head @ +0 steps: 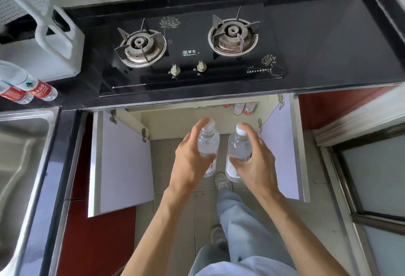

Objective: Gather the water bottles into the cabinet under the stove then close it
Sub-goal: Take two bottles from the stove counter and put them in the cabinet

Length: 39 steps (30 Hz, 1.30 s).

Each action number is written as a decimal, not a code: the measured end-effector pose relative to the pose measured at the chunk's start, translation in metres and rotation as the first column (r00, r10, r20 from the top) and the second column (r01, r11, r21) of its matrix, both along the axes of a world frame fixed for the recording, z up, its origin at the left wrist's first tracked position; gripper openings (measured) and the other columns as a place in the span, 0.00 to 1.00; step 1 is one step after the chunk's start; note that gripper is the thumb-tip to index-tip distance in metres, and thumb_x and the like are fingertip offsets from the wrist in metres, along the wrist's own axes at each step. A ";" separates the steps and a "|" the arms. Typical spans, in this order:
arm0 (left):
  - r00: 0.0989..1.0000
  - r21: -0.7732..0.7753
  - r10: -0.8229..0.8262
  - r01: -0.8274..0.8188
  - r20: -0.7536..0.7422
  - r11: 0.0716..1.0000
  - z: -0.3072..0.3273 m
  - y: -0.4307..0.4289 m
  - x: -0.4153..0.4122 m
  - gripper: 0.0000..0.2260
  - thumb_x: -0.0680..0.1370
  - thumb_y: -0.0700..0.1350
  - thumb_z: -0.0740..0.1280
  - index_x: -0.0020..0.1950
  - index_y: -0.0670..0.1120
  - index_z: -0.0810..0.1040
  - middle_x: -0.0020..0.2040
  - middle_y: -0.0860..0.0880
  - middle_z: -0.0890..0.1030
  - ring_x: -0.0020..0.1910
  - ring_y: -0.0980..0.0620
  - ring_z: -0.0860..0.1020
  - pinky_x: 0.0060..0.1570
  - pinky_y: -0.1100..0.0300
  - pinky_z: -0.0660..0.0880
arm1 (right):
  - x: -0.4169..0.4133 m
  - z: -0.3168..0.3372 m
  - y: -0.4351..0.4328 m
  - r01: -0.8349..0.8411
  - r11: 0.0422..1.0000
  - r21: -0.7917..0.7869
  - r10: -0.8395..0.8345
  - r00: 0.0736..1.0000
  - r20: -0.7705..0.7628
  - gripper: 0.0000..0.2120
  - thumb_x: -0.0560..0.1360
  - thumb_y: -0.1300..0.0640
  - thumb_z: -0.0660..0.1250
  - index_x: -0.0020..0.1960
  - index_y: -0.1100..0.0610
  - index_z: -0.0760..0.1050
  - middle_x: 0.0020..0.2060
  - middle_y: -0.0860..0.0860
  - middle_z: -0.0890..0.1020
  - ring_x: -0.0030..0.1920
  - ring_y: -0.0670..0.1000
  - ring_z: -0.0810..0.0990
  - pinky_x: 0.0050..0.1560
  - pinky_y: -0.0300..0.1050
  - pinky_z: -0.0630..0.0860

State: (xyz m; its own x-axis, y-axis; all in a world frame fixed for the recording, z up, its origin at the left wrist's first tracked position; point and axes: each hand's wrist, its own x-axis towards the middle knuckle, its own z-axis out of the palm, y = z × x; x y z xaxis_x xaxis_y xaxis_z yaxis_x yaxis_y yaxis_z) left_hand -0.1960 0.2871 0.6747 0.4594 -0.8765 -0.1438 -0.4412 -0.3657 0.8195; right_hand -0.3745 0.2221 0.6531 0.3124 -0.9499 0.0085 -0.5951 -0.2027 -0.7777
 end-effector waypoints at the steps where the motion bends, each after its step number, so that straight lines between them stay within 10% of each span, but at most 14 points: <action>1: 1.000 0.016 -0.010 0.010 -0.001 1.000 -0.012 -0.007 0.003 0.45 0.74 0.36 0.79 0.78 0.72 0.64 0.58 0.53 0.82 0.52 0.48 0.82 0.56 0.48 0.83 | 0.002 -0.013 -0.007 0.006 1.000 0.004 -0.006 1.000 -0.018 0.44 0.71 0.61 0.83 0.77 0.36 0.66 0.63 0.45 0.81 0.60 0.47 0.81 0.57 0.27 0.73; 6: 0.999 0.085 -0.041 0.042 -0.007 0.995 -0.089 -0.037 0.018 0.43 0.74 0.37 0.77 0.77 0.70 0.64 0.56 0.52 0.83 0.50 0.46 0.82 0.53 0.46 0.84 | 0.012 -0.092 -0.029 0.065 0.998 0.004 -0.064 0.993 -0.097 0.45 0.70 0.62 0.83 0.78 0.37 0.66 0.60 0.48 0.81 0.55 0.55 0.83 0.54 0.51 0.83; 19: 0.999 0.108 -0.025 0.028 -0.032 0.994 -0.380 -0.102 0.073 0.40 0.75 0.38 0.76 0.73 0.74 0.65 0.49 0.51 0.82 0.45 0.49 0.81 0.42 0.57 0.79 | 0.039 -0.362 -0.079 0.140 0.989 0.039 -0.139 0.990 -0.011 0.47 0.69 0.64 0.84 0.76 0.33 0.66 0.61 0.42 0.81 0.54 0.44 0.81 0.55 0.39 0.78; 26: 1.000 0.006 0.009 -0.009 -0.014 1.000 -0.522 -0.145 0.091 0.39 0.74 0.40 0.78 0.72 0.75 0.66 0.52 0.50 0.85 0.48 0.42 0.84 0.51 0.44 0.85 | 0.049 -0.507 -0.124 0.179 0.984 0.008 -0.180 0.980 0.082 0.46 0.69 0.63 0.84 0.73 0.28 0.68 0.61 0.43 0.84 0.57 0.50 0.86 0.59 0.57 0.84; 39: 0.996 -0.349 -0.034 0.062 0.085 0.935 -0.650 -0.237 0.107 0.45 0.72 0.36 0.82 0.73 0.75 0.66 0.52 0.56 0.86 0.48 0.46 0.86 0.51 0.46 0.86 | 0.084 -0.649 -0.235 0.139 0.961 -0.239 -0.083 0.969 0.232 0.51 0.66 0.64 0.84 0.73 0.26 0.66 0.62 0.40 0.84 0.57 0.52 0.86 0.59 0.59 0.83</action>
State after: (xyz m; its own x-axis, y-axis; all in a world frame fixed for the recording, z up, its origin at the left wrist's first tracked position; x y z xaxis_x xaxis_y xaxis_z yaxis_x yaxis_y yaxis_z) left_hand -0.0887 0.0497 0.0249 0.4131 -0.8861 0.2103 -0.5170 -0.0381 0.8551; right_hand -0.2907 -0.0126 0.0038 0.1687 -0.9363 0.3080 -0.4470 -0.3512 -0.8227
